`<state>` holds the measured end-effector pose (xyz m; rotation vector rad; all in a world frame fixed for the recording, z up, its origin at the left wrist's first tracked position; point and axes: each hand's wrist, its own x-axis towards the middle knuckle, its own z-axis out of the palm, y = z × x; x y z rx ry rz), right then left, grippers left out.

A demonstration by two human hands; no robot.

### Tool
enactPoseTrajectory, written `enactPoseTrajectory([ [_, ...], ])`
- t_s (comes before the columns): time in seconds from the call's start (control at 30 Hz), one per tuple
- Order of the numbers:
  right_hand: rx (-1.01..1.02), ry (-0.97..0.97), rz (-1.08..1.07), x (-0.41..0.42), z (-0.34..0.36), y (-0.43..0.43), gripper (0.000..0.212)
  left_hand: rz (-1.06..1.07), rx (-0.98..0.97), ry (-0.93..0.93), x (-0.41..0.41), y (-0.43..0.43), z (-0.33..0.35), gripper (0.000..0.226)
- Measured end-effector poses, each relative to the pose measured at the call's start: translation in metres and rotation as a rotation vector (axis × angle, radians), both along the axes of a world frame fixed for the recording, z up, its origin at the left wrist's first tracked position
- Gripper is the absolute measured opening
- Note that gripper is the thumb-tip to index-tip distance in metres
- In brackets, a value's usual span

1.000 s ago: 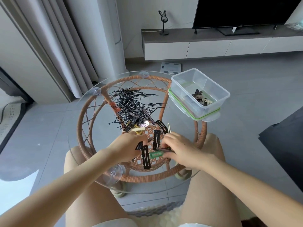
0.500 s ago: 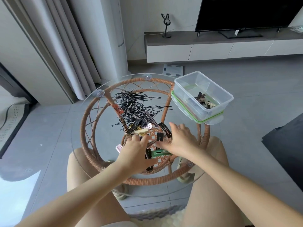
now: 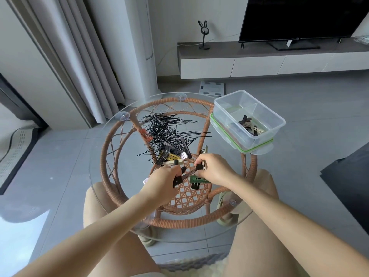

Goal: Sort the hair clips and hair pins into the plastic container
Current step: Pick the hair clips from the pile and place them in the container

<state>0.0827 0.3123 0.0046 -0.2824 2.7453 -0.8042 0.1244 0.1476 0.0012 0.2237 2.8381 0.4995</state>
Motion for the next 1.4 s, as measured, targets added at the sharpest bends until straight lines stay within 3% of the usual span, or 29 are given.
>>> enactPoseTrajectory([
  [0.43,-0.134,0.239,-0.139,-0.013,0.043,0.051,0.007,0.026,0.148,-0.025,-0.020,-0.004,0.028,0.016],
  [0.63,-0.095,0.437,-0.401,-0.065,0.067,0.099,0.010,0.089,0.428,-0.105,-0.043,0.009,0.068,0.013],
  [0.73,-0.010,0.372,-0.468,-0.099,0.061,0.118,0.009,0.068,0.481,-0.046,-0.069,0.034,0.087,0.016],
  [0.9,-0.042,0.187,-0.440,-0.127,0.050,0.128,0.016,-0.007,0.525,0.024,-0.126,0.101,0.107,0.020],
  [1.07,0.065,0.108,-0.353,-0.130,0.046,0.138,0.032,-0.051,0.426,0.065,-0.174,0.162,0.103,0.020],
  [1.33,-0.266,0.068,-0.548,-0.122,0.048,0.159,0.027,-0.177,0.144,-0.102,-0.196,0.196,0.078,0.018],
  [1.4,-0.375,0.017,-0.572,-0.123,0.045,0.159,0.026,-0.221,0.145,-0.114,-0.194,0.196,0.077,0.031],
])
